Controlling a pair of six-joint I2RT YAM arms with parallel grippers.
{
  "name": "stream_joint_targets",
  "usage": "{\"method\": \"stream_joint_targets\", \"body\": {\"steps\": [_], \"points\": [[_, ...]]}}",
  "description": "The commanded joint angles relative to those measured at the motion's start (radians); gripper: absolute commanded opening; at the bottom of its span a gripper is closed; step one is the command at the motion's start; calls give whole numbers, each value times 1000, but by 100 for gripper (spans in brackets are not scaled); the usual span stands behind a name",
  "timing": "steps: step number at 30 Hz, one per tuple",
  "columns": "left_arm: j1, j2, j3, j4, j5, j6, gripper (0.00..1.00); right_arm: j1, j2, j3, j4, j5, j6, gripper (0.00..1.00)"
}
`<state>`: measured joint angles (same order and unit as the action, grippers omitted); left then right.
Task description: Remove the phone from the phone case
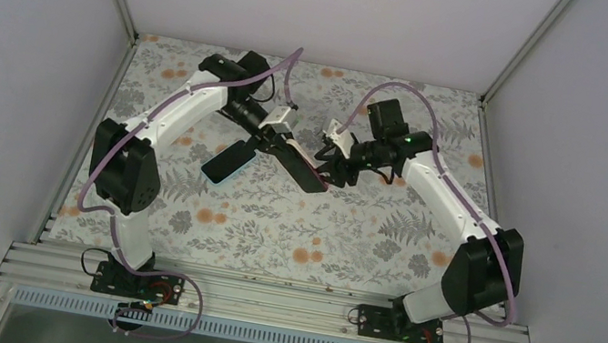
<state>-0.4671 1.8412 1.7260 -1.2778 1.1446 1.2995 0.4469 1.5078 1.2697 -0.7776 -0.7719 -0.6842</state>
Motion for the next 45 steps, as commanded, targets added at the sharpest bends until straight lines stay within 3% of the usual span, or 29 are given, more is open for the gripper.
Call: {"method": "stream_joint_targets", "body": {"steps": [1,5,8,15,18,23,27,31,35,40,45], "points": [[-88,22,4,48,270,-11,2,102,41,47,316,-195,101,53],[-80,-6,-36,146,221,-95,5,104,73,96,243,-219,88,22],[-60,-78,-123,343,119,-230,9,79,52,88,211,-210,72,4],[6,-200,-238,596,-78,-402,47,-116,-37,-16,122,-247,11,3],[12,-273,-304,725,-185,-442,52,-176,-44,-39,90,-228,-12,3],[12,-332,-308,930,-417,-559,51,-226,5,-13,129,-174,86,3],[-104,-410,-496,1224,-645,-584,52,-243,39,7,402,-44,419,3],[-211,-336,-514,1365,-851,-675,52,-273,112,104,561,100,729,3],[-292,-248,-520,1493,-1050,-662,52,-277,213,241,613,128,942,3],[-294,-158,-531,1698,-1181,-665,50,-233,282,346,599,151,1008,3],[-295,-93,-496,1779,-1271,-697,50,-196,318,347,615,154,1005,3]]}}
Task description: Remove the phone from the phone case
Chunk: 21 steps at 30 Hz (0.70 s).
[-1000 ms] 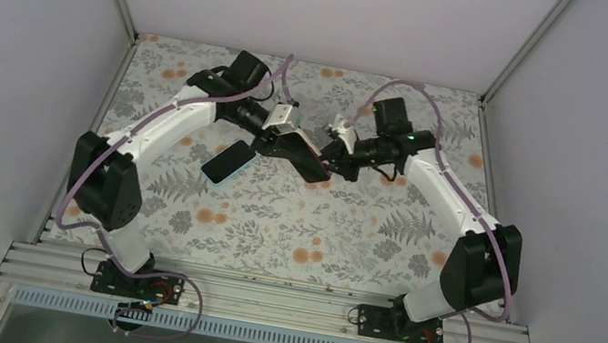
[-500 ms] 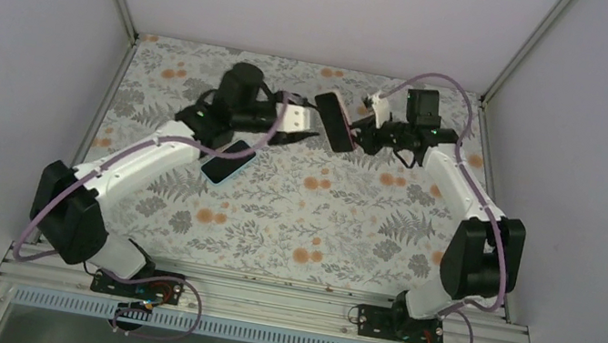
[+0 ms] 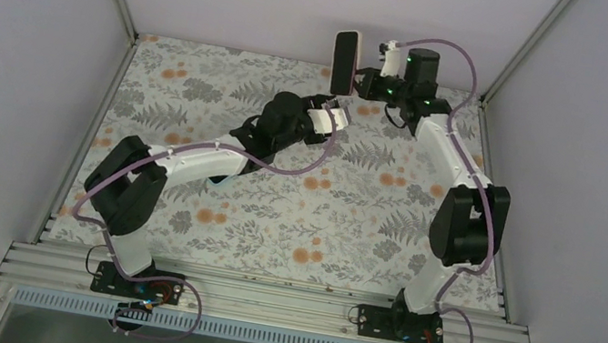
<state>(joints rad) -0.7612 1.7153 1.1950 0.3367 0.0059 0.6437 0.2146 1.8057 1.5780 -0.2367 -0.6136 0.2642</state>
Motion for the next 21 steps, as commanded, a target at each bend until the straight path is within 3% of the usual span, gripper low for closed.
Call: {"method": "stream_joint_targets", "body": {"steps": [1,21], "points": [[-1,40,38,174,-136,-42,50,39,29,39,77,-5,56,3],[-7,95,33,207,-169,-59,49,53,22,44,100,-46,79,3]]}}
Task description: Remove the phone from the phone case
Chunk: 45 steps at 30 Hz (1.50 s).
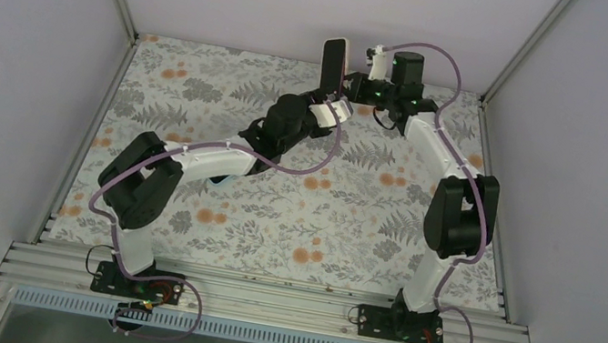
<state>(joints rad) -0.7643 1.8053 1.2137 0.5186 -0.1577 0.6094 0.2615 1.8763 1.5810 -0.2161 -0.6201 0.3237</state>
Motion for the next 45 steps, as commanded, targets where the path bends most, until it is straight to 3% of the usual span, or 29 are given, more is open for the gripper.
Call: {"method": "stream_joint_targets", "body": {"steps": [1,26,38,45], "points": [[-4,9,19,29,-14,-21,49,7,-51,36,81,-39,20,3],[22,88,137,65,-238,-11,50,28,-102,-68,135,-94,74,3],[25,69,136,243,-341,131,49,60,-79,-107,113,-59,54,3],[85,83,132,358,-392,182,55,92,-80,-120,91,-46,37,3]]}}
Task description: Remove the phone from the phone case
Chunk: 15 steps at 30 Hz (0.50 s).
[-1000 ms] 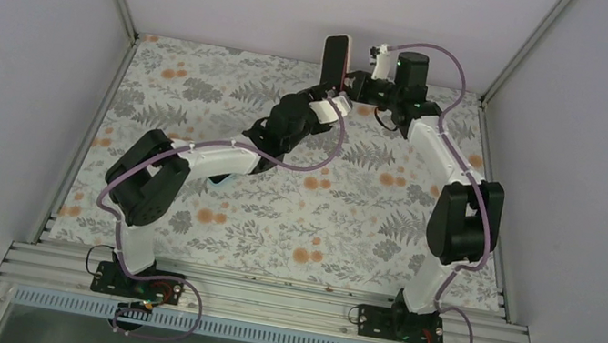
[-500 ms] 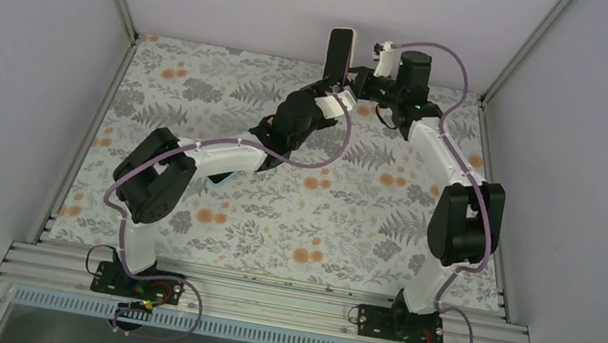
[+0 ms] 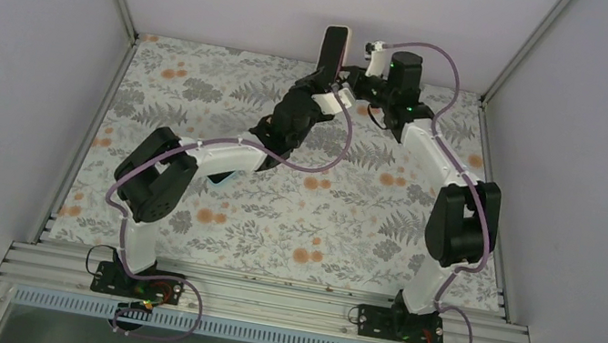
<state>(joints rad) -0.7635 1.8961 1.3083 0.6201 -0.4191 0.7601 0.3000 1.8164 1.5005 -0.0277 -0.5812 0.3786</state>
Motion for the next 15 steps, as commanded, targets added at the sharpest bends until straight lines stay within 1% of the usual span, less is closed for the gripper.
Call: {"method": "stream_joint_targets", "body": {"steps": [1,6,9,10,13,15], "points": [[97,-6,38,265,-134,30,55,59,-24,-46,-98,-84,-20,3],[123,-7,20,362,-135,88,61,81,-25,-72,-93,-84,-25,3],[130,9,28,369,-129,106,61,100,-14,-62,-100,-77,-33,3],[133,14,33,366,-129,106,60,106,-13,-59,-105,-78,-33,3],[157,27,43,348,-125,77,48,130,-32,-69,-104,-74,-39,3],[169,32,38,338,-91,67,41,144,-48,-86,-96,-73,-38,3]]}}
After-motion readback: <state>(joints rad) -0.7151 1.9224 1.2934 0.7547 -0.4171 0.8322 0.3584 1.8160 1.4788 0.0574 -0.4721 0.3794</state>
